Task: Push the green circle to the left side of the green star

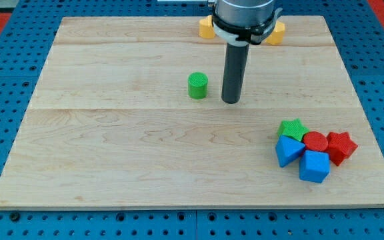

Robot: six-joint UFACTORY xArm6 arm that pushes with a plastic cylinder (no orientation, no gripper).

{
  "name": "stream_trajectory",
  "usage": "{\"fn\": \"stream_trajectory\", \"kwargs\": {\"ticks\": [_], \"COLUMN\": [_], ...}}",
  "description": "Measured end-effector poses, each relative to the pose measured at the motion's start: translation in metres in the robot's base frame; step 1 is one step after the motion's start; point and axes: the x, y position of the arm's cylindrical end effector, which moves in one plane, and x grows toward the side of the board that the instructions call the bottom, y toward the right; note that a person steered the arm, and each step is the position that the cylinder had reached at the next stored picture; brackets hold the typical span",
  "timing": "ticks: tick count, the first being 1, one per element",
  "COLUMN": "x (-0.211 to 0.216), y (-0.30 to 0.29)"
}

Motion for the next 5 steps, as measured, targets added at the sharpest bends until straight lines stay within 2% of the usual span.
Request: {"fn": "stream_trajectory", "kwargs": {"ticks": [1, 2, 3, 4, 5], "x": [-0.058, -0.069, -0.039, 0.019, 0.046], "y": [-0.002, -0.06, -0.058, -0.013, 0.041]}}
